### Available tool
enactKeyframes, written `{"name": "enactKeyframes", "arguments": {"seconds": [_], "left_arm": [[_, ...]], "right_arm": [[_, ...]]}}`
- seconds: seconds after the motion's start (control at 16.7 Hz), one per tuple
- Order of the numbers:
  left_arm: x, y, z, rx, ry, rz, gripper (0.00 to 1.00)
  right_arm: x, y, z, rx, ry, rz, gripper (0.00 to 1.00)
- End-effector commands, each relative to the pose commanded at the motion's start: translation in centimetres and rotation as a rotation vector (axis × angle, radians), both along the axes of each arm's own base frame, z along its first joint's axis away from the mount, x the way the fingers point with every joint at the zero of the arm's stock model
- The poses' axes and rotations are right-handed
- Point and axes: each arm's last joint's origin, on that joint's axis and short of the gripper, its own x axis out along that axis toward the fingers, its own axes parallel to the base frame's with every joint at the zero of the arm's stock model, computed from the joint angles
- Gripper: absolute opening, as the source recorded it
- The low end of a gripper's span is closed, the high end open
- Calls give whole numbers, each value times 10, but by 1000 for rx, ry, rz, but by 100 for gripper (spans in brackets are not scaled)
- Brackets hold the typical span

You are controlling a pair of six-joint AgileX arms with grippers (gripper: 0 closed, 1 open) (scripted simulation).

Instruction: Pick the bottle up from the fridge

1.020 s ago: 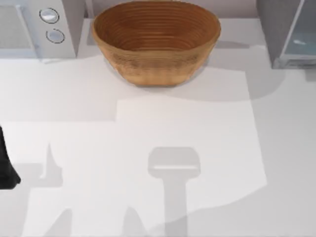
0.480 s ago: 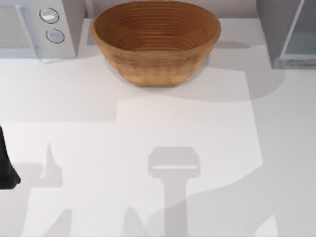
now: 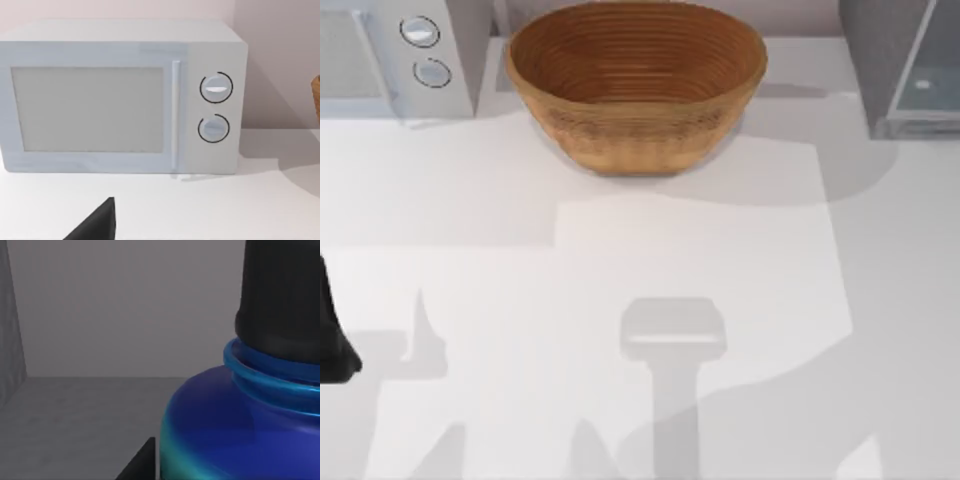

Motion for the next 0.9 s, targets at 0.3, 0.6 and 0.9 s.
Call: {"name": "enactKeyframes", "arguments": {"seconds": [0.3, 0.6, 0.9], "left_arm": [[0, 0, 0, 0, 0, 0, 100], [0, 0, 0, 0, 0, 0, 100], [0, 0, 0, 0, 0, 0, 100]], "right_arm": [[0, 0, 0, 0, 0, 0, 10], [0, 0, 0, 0, 0, 0, 0], [0, -1, 1, 1, -1, -3, 0]]}}
